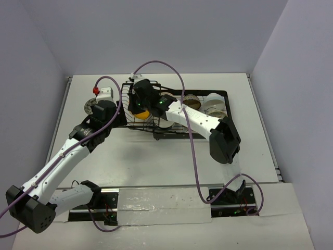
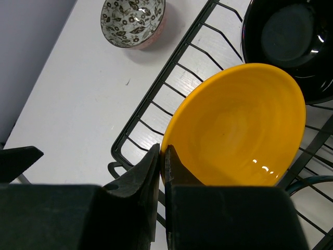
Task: Load the bowls into the dish rack
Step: Place the bowl in the dish rack.
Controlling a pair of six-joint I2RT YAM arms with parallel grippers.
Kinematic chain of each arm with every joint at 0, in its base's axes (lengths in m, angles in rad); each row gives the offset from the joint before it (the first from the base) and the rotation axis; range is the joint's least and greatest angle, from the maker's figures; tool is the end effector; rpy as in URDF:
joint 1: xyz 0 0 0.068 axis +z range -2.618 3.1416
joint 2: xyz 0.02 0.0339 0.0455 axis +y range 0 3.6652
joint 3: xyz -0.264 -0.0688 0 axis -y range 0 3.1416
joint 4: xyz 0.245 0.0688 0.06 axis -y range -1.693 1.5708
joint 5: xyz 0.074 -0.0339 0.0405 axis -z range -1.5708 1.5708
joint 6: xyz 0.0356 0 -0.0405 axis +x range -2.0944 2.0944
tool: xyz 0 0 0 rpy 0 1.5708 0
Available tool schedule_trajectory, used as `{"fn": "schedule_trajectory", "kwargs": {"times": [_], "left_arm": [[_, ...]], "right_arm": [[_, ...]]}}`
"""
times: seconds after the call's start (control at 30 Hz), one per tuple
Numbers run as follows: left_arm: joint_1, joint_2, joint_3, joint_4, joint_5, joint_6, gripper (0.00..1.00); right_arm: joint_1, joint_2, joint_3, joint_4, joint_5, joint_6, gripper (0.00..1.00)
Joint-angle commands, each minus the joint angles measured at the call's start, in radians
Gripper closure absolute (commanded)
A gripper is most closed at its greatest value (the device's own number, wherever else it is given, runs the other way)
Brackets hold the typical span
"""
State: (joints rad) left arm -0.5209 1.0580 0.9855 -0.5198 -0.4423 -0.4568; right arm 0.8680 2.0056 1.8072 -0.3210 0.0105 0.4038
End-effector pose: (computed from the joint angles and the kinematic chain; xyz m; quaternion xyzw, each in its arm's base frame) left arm 0.2047 -0.0999 0.3264 -0.0754 0.8641 -0.0444 0.4957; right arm 0.3095 0.3648 0.3091 -0.1964 0.8424 0.2944 0.4064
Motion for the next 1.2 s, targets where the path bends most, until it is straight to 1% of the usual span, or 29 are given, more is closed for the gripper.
{"fn": "schedule_trajectory", "kwargs": {"times": [0.0,0.13,0.2,0.53,0.87,0.9,0.93,1.0,1.03,1.17], "left_arm": [[-0.005,0.003,-0.004,0.030,-0.015,0.007,0.25],[-0.007,0.007,-0.004,0.030,-0.013,0.007,0.25],[-0.007,0.005,-0.004,0.030,-0.015,0.009,0.25],[-0.007,0.011,-0.002,0.030,-0.009,0.010,0.26],[-0.007,0.010,-0.002,0.032,-0.010,0.012,0.25],[-0.007,0.010,-0.002,0.032,-0.010,0.012,0.25],[-0.007,0.011,-0.002,0.032,-0.010,0.010,0.25],[-0.007,0.011,-0.002,0.030,-0.010,0.012,0.25],[-0.007,0.011,-0.002,0.032,-0.012,0.010,0.25],[-0.007,0.008,-0.001,0.030,-0.009,0.012,0.26]], "right_arm": [[0.005,0.018,-0.009,0.065,-0.004,0.004,1.00],[0.005,0.025,-0.008,0.063,-0.004,0.004,1.00],[0.005,0.024,-0.012,0.063,-0.030,0.006,1.00],[0.006,-0.005,-0.104,0.105,-0.030,0.020,1.00],[0.006,-0.004,-0.108,0.108,-0.029,0.018,1.00],[0.006,-0.008,-0.109,0.109,-0.029,0.018,0.99],[0.006,-0.011,-0.112,0.109,-0.026,0.015,0.91],[0.006,-0.022,-0.114,0.108,-0.024,0.013,0.87],[0.008,-0.027,-0.118,0.108,-0.024,0.012,0.81],[0.008,-0.065,-0.135,0.115,-0.020,0.000,0.78]]}}
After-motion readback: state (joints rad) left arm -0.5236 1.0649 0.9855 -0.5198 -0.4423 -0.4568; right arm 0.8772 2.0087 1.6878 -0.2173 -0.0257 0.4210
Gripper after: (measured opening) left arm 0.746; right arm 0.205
